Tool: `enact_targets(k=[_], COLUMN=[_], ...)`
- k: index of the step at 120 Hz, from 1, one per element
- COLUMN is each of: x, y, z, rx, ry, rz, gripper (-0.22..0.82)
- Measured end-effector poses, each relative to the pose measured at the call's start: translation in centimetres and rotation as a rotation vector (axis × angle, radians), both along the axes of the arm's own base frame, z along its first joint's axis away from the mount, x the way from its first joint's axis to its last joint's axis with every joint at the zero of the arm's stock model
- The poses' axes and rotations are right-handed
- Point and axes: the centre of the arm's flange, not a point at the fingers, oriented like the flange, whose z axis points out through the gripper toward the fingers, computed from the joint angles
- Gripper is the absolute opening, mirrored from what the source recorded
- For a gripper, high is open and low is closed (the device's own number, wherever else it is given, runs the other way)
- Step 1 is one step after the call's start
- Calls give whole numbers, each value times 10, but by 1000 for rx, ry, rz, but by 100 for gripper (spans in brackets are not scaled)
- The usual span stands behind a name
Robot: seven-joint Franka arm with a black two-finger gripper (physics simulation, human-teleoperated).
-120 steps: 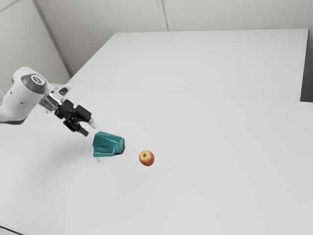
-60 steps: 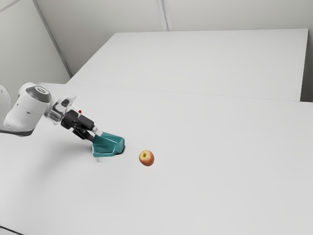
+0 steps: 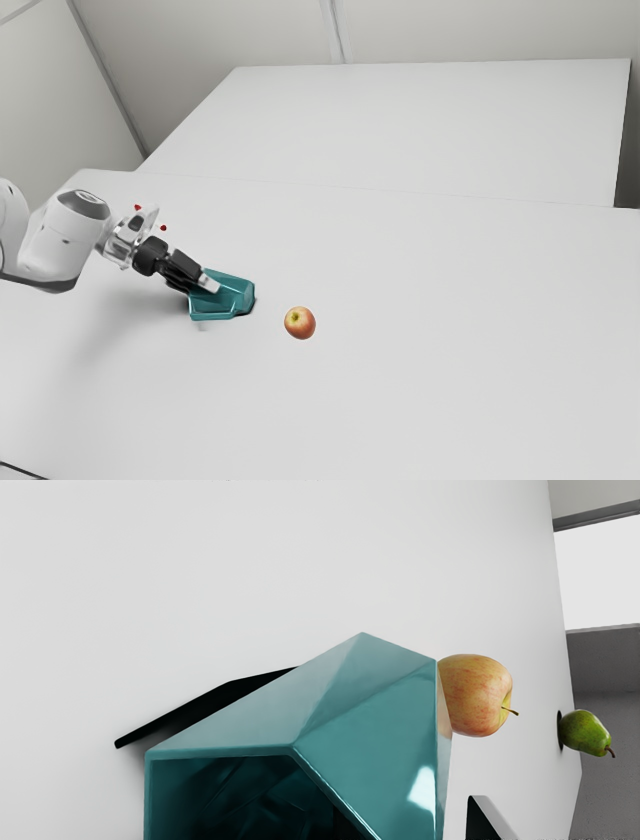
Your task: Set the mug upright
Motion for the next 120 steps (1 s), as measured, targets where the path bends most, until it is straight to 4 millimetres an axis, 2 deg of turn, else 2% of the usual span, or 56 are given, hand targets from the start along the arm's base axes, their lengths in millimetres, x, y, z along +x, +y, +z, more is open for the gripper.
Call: enact_targets(k=[12,25,63,77,106,120], x=[1,2,3,4,14,14], y=[-3,-5,-8,-12,-46,-73], z=[3,7,13,24,58,73], rx=[-5,-8,-10,6,105,223], ry=[-15,-28,-62,-84,-148,-160], rz=[-15,-27,-58,-76,-170,-261], gripper=[0,-8,-15,-15,-17,-18])
